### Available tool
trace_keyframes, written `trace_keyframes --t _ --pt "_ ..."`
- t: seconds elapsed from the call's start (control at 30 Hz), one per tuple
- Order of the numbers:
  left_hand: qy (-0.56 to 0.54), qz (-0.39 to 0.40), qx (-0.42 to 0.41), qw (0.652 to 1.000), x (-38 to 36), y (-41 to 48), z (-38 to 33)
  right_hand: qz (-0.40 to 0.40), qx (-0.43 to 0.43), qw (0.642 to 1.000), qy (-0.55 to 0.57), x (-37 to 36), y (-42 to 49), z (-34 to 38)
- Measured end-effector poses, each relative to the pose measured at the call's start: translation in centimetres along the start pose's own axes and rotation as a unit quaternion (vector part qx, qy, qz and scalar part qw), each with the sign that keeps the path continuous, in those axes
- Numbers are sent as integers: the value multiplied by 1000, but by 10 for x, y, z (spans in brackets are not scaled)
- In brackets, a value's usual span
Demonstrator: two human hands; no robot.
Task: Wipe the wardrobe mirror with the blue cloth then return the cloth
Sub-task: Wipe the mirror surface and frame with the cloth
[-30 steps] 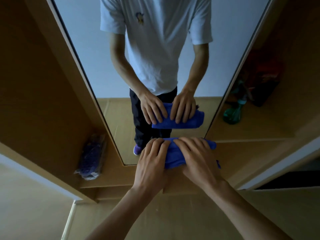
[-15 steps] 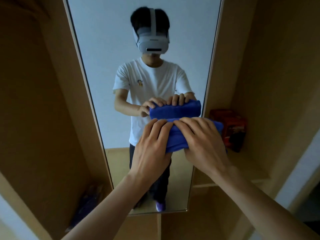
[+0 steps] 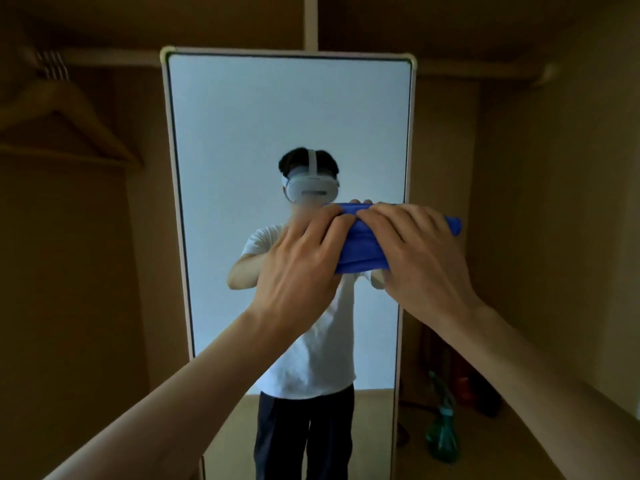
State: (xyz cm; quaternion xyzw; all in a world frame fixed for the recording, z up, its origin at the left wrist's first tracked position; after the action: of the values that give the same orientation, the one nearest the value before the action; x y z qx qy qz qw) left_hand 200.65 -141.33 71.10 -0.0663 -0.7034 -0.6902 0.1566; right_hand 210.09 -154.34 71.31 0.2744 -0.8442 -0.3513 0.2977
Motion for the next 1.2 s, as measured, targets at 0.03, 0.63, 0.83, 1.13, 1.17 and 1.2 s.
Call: trace_keyframes --t 0.03,0.63,0.83,1.13,1.17,1.2 --pt "1 -4 2 1000 1 10 0 -8 3 1000 -9 2 8 -7" --pt "47 -81 -18 995 12 173 -13 -83 -5 991 -109 33 117 -119" --pt "55 -89 -2 994 8 195 -12 -63 9 994 -88 32 138 -138" --pt "37 -81 7 996 -1 189 -9 -61 -9 998 -19 24 132 -140" --pt "36 -80 10 996 -1 187 -9 -61 -11 998 -14 23 132 -139" --pt "35 -80 12 996 -2 185 -9 -60 -14 998 -10 21 130 -138"
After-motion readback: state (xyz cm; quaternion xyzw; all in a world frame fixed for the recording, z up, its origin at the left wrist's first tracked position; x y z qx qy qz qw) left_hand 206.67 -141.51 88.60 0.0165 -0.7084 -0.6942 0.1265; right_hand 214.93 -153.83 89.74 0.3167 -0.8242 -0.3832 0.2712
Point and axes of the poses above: each hand's wrist, its own y-axis towards the middle knuckle, its own x-axis out of the back of the hand, z = x × y, the point moved 4 cm from there along y, towards the middle knuckle, and after that the axes turned 15 degrees about x, right-handed, at the moved point
